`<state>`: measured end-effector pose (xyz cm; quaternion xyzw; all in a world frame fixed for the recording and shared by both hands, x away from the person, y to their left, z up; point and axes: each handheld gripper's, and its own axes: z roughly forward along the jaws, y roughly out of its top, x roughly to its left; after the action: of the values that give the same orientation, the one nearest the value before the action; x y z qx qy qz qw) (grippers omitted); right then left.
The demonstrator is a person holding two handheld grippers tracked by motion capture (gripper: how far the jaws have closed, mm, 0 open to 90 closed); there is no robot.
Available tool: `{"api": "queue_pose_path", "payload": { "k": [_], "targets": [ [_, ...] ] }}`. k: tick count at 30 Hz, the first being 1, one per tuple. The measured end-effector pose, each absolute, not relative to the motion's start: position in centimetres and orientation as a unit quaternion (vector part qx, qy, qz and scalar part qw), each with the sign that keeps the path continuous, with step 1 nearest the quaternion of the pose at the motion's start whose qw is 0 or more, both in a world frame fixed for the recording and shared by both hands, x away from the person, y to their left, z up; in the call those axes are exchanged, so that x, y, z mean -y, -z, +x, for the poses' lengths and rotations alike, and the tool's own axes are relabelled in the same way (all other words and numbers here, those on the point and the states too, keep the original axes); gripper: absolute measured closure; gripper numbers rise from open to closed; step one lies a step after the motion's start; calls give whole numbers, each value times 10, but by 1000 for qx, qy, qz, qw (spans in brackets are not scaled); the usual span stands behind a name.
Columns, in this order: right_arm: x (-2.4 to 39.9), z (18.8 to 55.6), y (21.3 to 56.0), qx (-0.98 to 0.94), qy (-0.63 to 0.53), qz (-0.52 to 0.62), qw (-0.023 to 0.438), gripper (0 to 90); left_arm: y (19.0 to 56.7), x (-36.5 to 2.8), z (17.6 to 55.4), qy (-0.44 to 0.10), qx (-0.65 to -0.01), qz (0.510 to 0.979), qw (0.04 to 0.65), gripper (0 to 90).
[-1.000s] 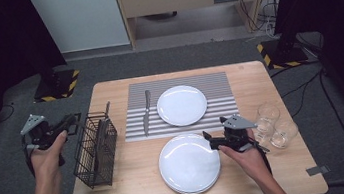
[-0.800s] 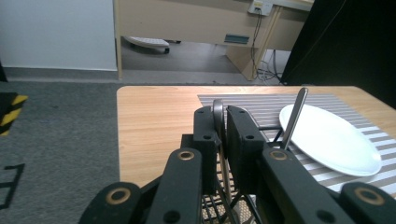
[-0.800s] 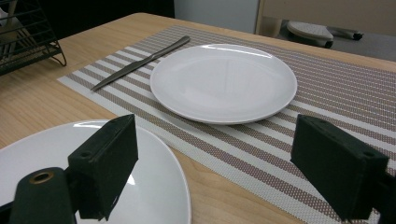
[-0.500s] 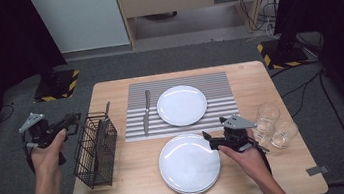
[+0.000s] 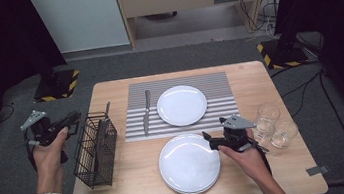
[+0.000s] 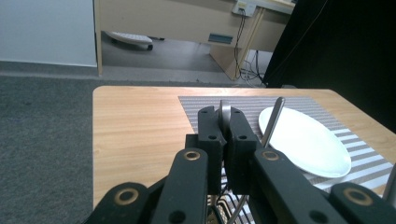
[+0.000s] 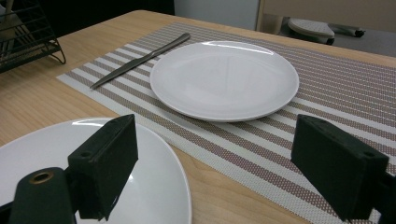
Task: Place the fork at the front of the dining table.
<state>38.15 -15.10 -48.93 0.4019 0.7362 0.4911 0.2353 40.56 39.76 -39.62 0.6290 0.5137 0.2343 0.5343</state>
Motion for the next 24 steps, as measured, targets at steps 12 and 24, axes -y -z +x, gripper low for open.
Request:
{"api": "queue_pose_path", "payload": {
  "k": [12,24],
  "targets": [
    [151,381,489,-736,-492,401,235,145,381,-398,401,-249,-506,622,543,863],
    [149,380,486,-734,-496,400,236,145,370,-397,392,-261,-495,621,548,863]
  ]
}}
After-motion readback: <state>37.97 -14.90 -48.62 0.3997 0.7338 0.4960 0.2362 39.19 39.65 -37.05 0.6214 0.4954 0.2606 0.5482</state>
